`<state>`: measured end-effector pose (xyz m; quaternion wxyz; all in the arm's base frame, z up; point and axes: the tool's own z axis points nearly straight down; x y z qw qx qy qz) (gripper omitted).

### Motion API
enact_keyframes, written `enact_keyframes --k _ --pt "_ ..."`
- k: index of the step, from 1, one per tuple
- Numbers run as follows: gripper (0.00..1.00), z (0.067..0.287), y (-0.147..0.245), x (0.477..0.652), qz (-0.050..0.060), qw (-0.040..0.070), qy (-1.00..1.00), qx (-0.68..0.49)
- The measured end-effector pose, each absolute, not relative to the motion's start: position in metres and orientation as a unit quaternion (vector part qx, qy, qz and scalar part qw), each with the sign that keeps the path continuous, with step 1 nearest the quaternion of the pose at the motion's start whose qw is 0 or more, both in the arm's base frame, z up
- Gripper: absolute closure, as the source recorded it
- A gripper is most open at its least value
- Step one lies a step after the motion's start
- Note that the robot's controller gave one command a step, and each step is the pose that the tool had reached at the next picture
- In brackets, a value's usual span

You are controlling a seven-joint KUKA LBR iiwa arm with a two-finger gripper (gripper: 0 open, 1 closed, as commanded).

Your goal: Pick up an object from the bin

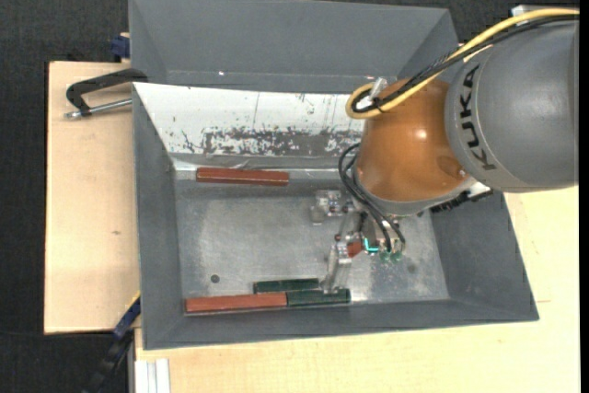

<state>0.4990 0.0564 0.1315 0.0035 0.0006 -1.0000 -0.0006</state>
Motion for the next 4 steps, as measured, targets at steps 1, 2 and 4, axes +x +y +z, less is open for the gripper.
enact_keyframes --k 1,2,4 --pt "1.0 0.135 0.056 0.501 -0.001 0.0 -1.0 0.0" --pt "0.0 0.135 0.056 0.501 -0.001 0.0 -1.0 0.0" --pt "1.0 0.072 0.066 0.499 -0.001 0.0 -0.997 0.071"
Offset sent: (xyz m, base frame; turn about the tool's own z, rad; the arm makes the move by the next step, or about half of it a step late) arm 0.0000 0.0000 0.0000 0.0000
